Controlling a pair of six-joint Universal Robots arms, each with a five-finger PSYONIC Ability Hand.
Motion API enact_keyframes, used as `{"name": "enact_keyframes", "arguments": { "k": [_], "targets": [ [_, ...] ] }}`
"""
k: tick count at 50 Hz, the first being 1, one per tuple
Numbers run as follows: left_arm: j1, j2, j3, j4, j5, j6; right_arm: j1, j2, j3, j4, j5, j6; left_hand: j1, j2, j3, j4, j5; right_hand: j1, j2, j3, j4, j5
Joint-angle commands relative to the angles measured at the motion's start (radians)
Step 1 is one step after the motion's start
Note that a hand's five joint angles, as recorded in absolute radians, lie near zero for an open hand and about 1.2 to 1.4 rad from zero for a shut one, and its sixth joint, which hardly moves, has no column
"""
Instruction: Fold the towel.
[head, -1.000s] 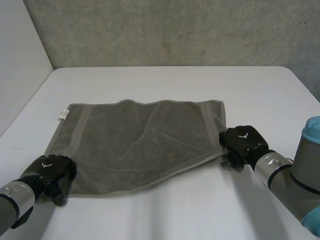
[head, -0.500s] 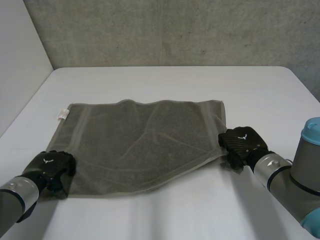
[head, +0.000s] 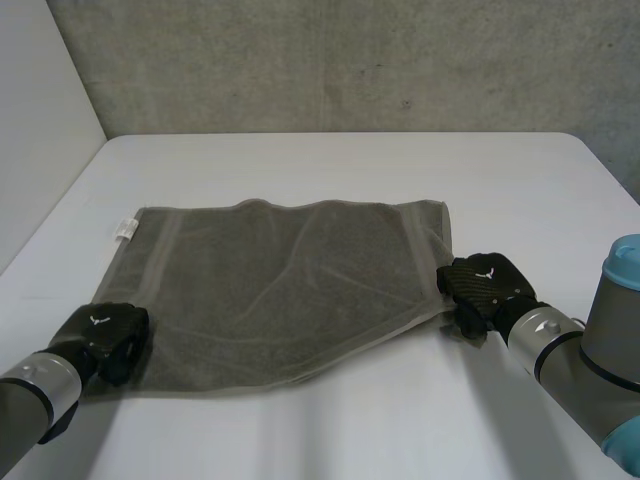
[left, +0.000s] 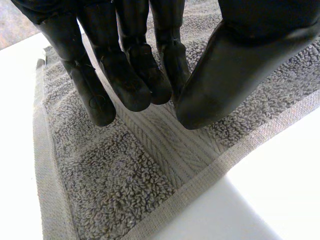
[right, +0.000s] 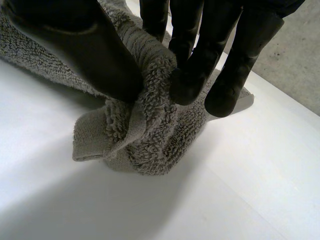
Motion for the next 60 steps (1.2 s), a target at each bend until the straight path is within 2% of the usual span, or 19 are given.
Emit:
{"name": "enact_keyframes", "arguments": {
  "k": [1, 3, 4, 5, 6, 8, 19, 30, 39, 60],
  "targets": [
    [0.001, 0.028, -0.001, 0.002, 0.002, -0.027, 0.000, -0.004, 0.001, 0.001, 0.002, 0.000, 0.139, 0.050, 0.054, 0.038, 0.134, 0.061, 0.092, 0.057, 0.050, 0.065],
    [0.001, 0.029, -0.004, 0.003, 0.003, -0.028, 0.000, -0.004, 0.001, 0.001, 0.002, 0.000, 0.139, 0.050, 0.054, 0.038, 0.134, 0.061, 0.092, 0.057, 0.050, 0.065],
    [0.001, 0.029, -0.010, 0.006, 0.006, -0.028, 0.000, -0.004, 0.002, 0.001, 0.002, 0.000, -0.108, -0.197, -0.192, -0.208, -0.113, 0.061, 0.092, 0.057, 0.050, 0.065],
    [0.001, 0.029, -0.010, 0.006, 0.006, -0.028, 0.000, -0.004, 0.002, 0.001, 0.002, 0.000, -0.110, -0.199, -0.195, -0.211, -0.115, 0.061, 0.092, 0.057, 0.050, 0.065],
    [0.001, 0.031, -0.016, 0.005, 0.000, -0.019, 0.000, -0.004, 0.002, 0.001, 0.002, 0.000, -0.683, -0.772, -0.767, -0.783, -0.688, 0.061, 0.092, 0.057, 0.050, 0.065],
    [0.001, 0.034, -0.022, -0.006, -0.001, -0.015, 0.000, -0.004, 0.002, 0.001, 0.002, 0.000, -0.779, -0.868, -0.863, -0.879, -0.784, 0.061, 0.092, 0.057, 0.050, 0.065],
    [0.013, 0.071, -0.064, 0.008, 0.003, -0.013, 0.000, -0.002, 0.001, 0.001, 0.002, 0.000, -0.774, -0.863, -0.858, -0.874, -0.779, 0.061, 0.092, 0.057, 0.050, 0.065],
    [0.012, 0.025, -0.051, 0.029, 0.002, -0.013, 0.000, -0.004, 0.002, 0.001, 0.002, 0.000, -0.756, -0.845, -0.841, -0.857, -0.761, 0.061, 0.092, 0.057, 0.050, 0.065],
    [0.003, -0.029, -0.036, 0.086, -0.037, -0.013, 0.000, -0.004, 0.002, 0.000, 0.002, -0.001, -0.753, -0.842, -0.838, -0.854, -0.758, 0.061, 0.092, 0.057, 0.050, 0.065],
    [-0.014, -0.057, 0.019, 0.104, -0.049, -0.019, 0.000, -0.004, 0.004, 0.000, 0.002, -0.001, -0.701, -0.789, -0.785, -0.801, -0.705, 0.061, 0.092, 0.057, 0.050, 0.065]
  ]
}}
